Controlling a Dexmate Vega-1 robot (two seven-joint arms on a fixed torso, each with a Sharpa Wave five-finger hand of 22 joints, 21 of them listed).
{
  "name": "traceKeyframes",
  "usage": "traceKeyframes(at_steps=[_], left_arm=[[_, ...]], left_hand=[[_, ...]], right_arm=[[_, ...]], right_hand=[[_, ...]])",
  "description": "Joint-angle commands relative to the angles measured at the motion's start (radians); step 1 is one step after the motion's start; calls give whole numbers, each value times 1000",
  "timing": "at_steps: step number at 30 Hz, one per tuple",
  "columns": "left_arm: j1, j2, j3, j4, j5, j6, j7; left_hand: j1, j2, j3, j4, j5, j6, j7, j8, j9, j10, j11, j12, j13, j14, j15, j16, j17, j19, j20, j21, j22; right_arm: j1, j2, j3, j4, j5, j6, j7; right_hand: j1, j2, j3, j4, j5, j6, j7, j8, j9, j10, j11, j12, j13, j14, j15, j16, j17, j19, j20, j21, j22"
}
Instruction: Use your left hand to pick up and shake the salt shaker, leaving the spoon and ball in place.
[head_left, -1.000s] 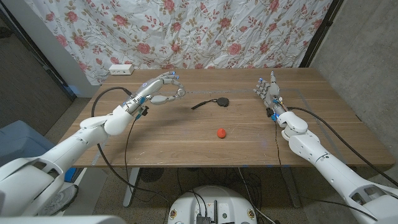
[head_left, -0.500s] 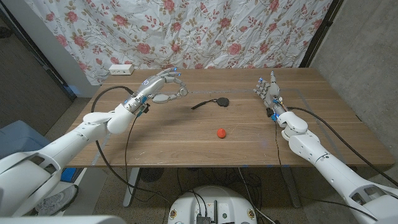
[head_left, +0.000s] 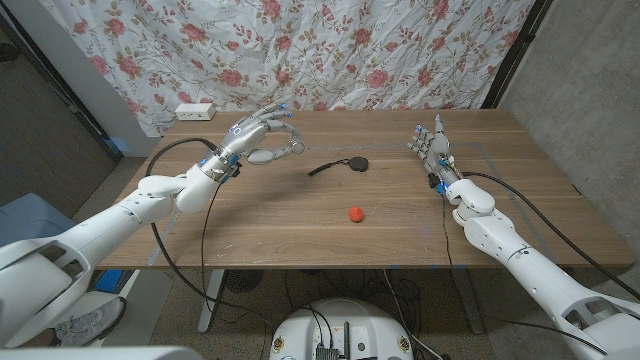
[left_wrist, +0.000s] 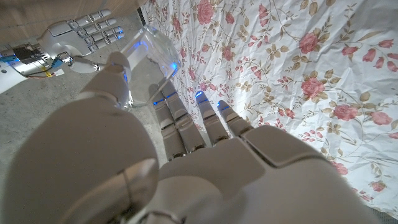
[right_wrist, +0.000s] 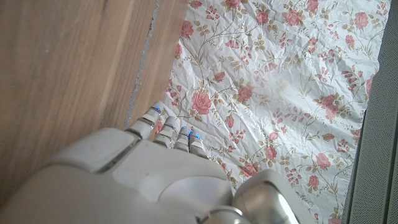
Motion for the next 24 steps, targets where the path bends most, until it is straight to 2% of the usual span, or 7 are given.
traceKeyframes(at_steps=[1,24], left_arm=[[11,45,41,-85,75,141,66],[17,79,91,-184,218,390,163]], left_hand=[[4,16,-6,3,5,24,-16,5,4,10,-1,-1,2,7,-140,4,3,12,-3,-3,-1],[5,26,-18,3,6,48,-26,8,2,31,-2,2,6,13,-144,2,3,25,-8,-1,-2]], right_arm=[[0,0,0,0,0,0,0],[0,0,0,1,0,1,0]], right_hand=[[-2,98,-6,0,8,1,7,4,3,-9,0,3,5,-4,-35,2,3,5,3,5,5],[-2,98,-6,0,8,0,8,4,3,-8,-1,3,6,-2,-34,2,4,5,3,5,5]])
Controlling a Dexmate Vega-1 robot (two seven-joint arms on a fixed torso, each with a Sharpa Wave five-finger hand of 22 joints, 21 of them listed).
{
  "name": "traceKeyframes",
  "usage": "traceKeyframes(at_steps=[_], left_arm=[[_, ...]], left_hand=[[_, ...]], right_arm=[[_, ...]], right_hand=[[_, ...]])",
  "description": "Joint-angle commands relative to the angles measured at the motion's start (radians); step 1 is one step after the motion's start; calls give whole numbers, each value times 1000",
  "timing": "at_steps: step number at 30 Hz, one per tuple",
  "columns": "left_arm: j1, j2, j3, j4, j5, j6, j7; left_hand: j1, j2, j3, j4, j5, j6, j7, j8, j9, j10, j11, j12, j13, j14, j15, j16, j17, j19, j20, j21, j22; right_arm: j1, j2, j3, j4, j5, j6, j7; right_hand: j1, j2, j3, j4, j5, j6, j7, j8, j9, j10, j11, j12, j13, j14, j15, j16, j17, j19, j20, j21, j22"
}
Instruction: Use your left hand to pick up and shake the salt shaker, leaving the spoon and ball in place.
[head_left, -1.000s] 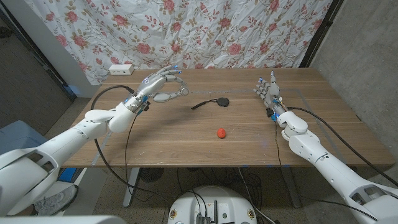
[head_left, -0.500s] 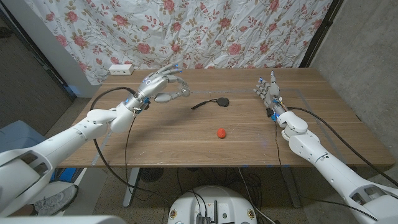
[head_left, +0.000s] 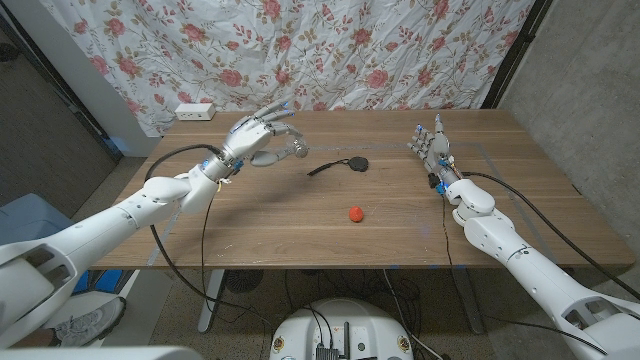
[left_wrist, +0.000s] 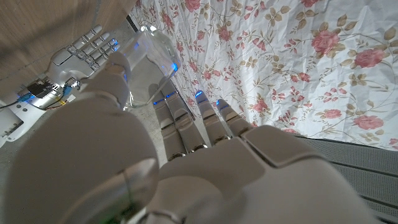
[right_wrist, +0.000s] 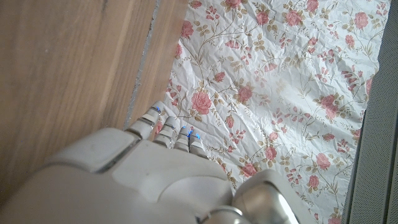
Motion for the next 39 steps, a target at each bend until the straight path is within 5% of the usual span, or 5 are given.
traceKeyframes(at_steps=[1,25,39], left_arm=[[2,21,32,-60,84,143,44],[6,48,71,-142,201,343,-46],[-28,40,123,-135,335,437,17]], left_hand=[[5,12,-5,1,6,42,-32,7,1,12,-3,2,2,9,-141,1,3,11,0,-1,4],[8,21,-14,0,8,47,-39,2,0,20,-4,0,6,11,-144,-2,3,16,-1,-2,4],[10,28,-18,1,8,55,-42,2,0,23,-4,-1,8,14,-144,-2,4,21,0,-2,4]], right_arm=[[0,0,0,0,0,0,0],[0,0,0,0,0,0,0],[0,0,0,0,0,0,0]], right_hand=[[-2,98,-6,0,8,0,7,4,3,-8,-1,3,6,-3,-34,2,4,6,3,5,5],[-2,98,-6,0,8,0,8,4,3,-9,-1,2,7,-3,-34,1,5,5,3,5,5],[-2,98,-6,0,8,0,8,4,3,-9,0,2,7,-4,-34,1,5,5,3,5,5]])
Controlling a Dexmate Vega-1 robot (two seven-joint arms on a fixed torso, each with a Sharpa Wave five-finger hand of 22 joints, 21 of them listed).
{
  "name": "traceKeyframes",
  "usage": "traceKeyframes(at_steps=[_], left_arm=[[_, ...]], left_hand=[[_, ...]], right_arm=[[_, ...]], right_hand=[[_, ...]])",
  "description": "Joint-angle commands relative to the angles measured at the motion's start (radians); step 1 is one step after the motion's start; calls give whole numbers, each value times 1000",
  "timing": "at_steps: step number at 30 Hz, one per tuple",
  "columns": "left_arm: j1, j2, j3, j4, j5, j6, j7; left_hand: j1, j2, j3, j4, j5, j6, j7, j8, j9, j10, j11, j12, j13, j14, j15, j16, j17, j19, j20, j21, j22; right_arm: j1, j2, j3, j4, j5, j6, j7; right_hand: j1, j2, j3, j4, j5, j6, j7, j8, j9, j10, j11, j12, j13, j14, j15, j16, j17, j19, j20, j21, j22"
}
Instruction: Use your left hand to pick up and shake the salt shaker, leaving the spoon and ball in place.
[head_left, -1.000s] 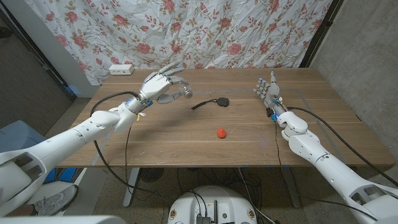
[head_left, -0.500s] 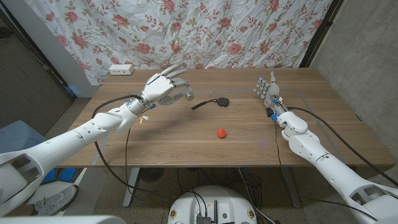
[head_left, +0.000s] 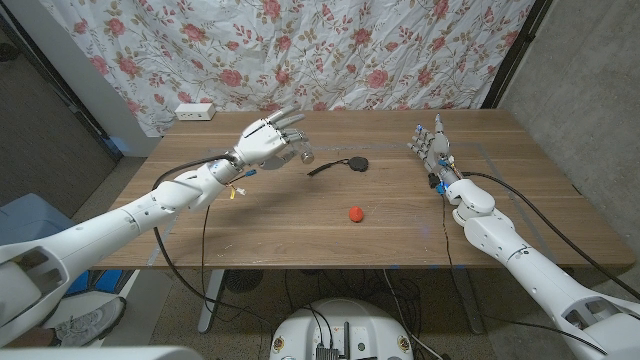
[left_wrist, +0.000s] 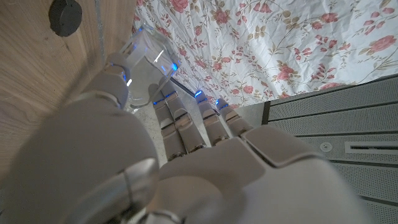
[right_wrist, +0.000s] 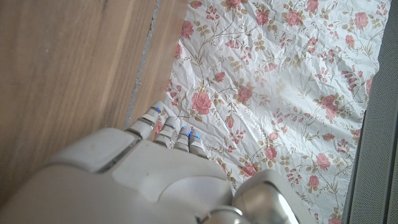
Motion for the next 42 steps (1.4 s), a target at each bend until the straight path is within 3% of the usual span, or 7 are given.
traceKeyframes(at_steps=[1,26,42], left_arm=[[-27,-6,43,3,102,83,44],[-89,-12,120,38,237,187,60],[-123,-23,176,78,266,175,72]], left_hand=[[13,25,-3,1,4,55,-42,6,5,11,-2,2,3,8,-144,-2,3,11,-1,-2,4],[17,32,-10,0,5,53,-51,0,6,12,-3,-2,6,10,-145,-3,4,9,-1,-5,4],[17,41,-16,2,5,56,-53,0,11,9,-3,-6,8,10,-146,-5,4,8,1,-5,4]], right_arm=[[0,0,0,0,0,0,0],[0,0,0,1,0,1,1],[0,0,0,0,0,0,0]], right_hand=[[-2,98,-6,0,8,0,8,4,3,-10,1,2,2,-4,-34,1,5,5,3,5,5],[-2,98,-6,0,8,0,8,4,3,-7,0,3,3,-2,-34,1,6,5,3,5,5],[-2,98,-6,0,8,0,7,4,3,-7,-1,3,4,-3,-34,0,7,5,3,5,5]])
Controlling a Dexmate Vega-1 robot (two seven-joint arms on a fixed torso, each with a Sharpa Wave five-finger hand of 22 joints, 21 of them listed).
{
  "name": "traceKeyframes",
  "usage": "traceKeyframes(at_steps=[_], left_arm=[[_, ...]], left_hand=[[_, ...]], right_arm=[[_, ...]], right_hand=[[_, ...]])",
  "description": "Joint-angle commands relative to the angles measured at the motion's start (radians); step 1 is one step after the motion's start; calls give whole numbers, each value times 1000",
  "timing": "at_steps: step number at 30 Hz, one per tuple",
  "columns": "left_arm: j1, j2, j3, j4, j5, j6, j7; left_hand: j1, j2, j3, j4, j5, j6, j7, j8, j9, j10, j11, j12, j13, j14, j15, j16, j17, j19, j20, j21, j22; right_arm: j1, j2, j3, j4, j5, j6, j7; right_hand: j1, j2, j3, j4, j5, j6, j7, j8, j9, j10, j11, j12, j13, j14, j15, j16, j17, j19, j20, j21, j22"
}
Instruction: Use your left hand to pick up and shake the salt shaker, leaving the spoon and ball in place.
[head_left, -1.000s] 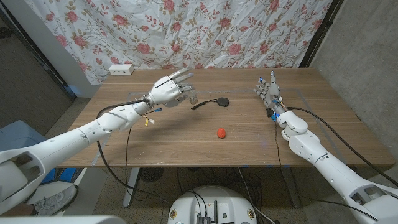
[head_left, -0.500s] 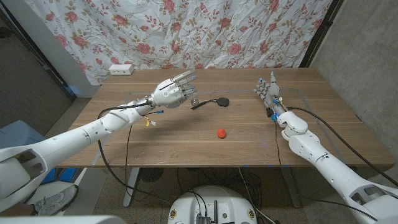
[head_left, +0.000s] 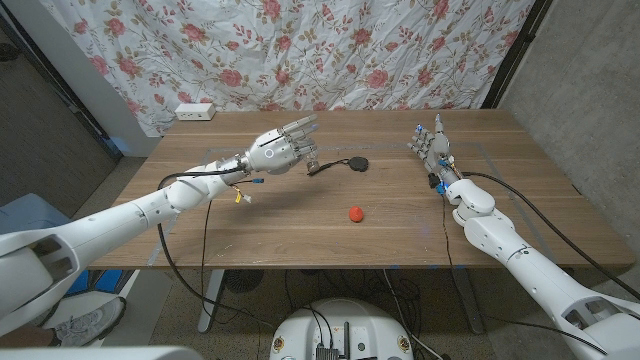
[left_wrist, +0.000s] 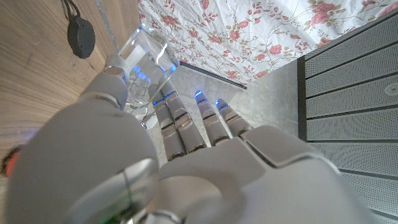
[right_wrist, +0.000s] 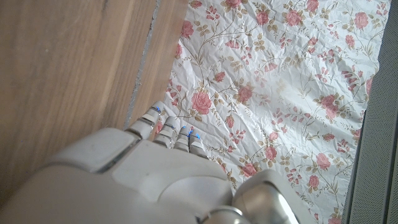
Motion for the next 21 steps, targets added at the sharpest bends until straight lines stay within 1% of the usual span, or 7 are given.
traceKeyframes(at_steps=[1,4,8,12,21], left_arm=[[-31,-9,58,36,30,5,6],[-30,-10,67,40,39,16,6],[-37,-14,89,53,48,4,6],[-35,-15,101,58,49,12,6],[-38,-15,133,56,63,27,6]], left_hand=[[24,35,-2,0,7,56,-54,7,6,5,-1,-3,4,7,-149,1,2,8,1,-5,4],[24,37,-2,0,7,56,-54,7,7,6,-1,-4,4,7,-150,1,2,8,0,-6,4],[26,39,-3,-1,7,56,-53,7,8,6,-1,-4,5,7,-149,1,2,8,1,-6,4],[26,40,-5,-1,7,58,-53,8,8,7,-1,-5,5,8,-149,1,2,7,1,-6,4],[29,44,-7,-2,8,60,-54,9,11,8,-1,-5,7,10,-149,1,2,7,2,-6,4]], right_arm=[[0,0,0,-1,0,0,0],[0,0,0,-1,0,0,0],[0,0,0,-1,0,0,0],[0,0,0,-1,0,0,0],[0,0,0,-1,0,0,0]], right_hand=[[-2,98,-6,0,8,0,7,4,3,-7,0,2,4,-3,-33,0,1,5,3,5,5],[-2,98,-6,0,8,0,8,4,3,-8,-1,2,4,-2,-34,1,2,5,3,5,5],[-2,98,-6,0,8,0,7,4,3,-9,1,2,4,-3,-34,0,2,5,3,5,5],[-2,98,-6,0,8,0,7,4,3,-9,0,2,4,-2,-33,0,2,5,3,5,5],[-2,98,-6,0,8,0,8,4,3,-8,0,2,4,-2,-34,0,2,5,2,5,5]])
